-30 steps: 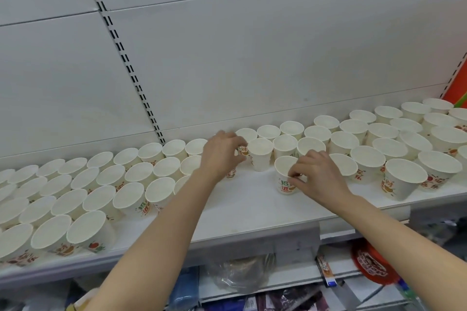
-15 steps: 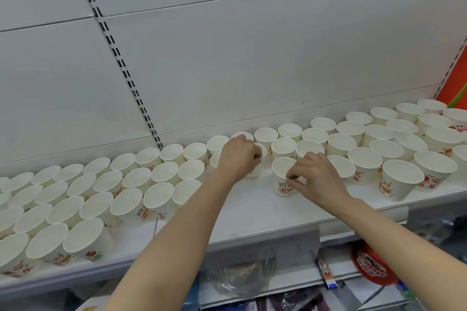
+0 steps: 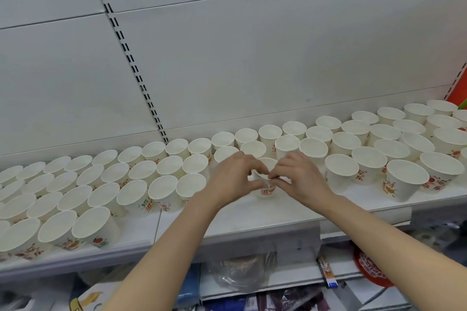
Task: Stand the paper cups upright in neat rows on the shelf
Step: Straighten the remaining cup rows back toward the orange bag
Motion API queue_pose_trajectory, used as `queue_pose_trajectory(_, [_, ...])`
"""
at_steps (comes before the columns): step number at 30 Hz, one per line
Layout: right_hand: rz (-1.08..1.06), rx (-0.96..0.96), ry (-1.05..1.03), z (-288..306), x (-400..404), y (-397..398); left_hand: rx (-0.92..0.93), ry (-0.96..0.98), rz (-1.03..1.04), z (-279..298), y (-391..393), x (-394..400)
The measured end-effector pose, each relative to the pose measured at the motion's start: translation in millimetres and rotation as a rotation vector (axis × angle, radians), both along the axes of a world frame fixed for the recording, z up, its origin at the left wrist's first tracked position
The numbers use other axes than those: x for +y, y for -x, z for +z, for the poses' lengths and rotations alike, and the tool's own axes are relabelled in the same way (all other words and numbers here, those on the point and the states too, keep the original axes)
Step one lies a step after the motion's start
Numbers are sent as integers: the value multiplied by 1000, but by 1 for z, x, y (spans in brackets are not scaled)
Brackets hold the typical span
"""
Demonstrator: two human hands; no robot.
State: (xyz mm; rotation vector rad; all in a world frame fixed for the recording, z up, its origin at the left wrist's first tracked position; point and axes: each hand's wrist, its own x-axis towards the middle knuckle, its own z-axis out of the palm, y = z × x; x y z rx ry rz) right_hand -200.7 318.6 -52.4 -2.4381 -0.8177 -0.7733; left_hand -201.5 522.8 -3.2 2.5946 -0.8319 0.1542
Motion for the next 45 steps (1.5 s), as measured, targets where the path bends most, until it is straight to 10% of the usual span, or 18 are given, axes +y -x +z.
queue_pose_trajectory(7, [-129,-4,-135,5,-2,-15,-12,-6,155,-9,10,30])
queue_pose_trajectory(15, [-551,236,220,7,-41,-52,-41,-59,287,-4,17,63])
queue_pose_trajectory(32, [36,-30,94,5,3,-14,-199,-111,275,-20,5,65])
queue_pose_trajectory(45, [100,-122,240,1,12,-19,-63,-12,252,-12,-5,69])
